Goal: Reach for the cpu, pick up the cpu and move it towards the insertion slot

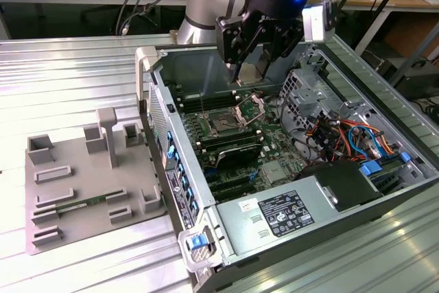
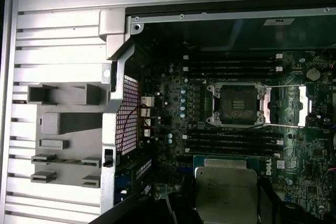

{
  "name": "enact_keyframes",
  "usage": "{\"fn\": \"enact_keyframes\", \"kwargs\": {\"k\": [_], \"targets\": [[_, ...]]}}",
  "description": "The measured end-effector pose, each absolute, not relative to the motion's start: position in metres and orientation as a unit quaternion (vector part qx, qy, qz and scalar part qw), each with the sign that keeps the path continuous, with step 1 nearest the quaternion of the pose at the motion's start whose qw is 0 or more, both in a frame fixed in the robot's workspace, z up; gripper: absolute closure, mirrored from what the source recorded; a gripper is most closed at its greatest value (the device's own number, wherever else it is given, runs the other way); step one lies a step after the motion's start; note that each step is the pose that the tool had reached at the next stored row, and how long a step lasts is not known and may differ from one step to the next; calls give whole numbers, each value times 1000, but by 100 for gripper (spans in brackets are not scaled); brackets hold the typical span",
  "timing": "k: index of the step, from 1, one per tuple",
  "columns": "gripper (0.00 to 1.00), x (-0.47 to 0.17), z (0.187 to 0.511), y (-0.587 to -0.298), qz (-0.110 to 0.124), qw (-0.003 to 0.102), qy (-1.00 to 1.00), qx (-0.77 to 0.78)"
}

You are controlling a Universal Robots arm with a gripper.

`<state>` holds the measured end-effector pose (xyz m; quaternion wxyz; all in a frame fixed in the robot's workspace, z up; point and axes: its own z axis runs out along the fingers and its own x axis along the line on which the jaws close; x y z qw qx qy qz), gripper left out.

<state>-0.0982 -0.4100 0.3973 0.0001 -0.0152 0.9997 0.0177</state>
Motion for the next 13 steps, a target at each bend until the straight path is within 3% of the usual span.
{"fn": "enact_keyframes", "kwargs": {"k": [13], "targets": [[45,-96,393,-410,18,0,1000,-15]]}}
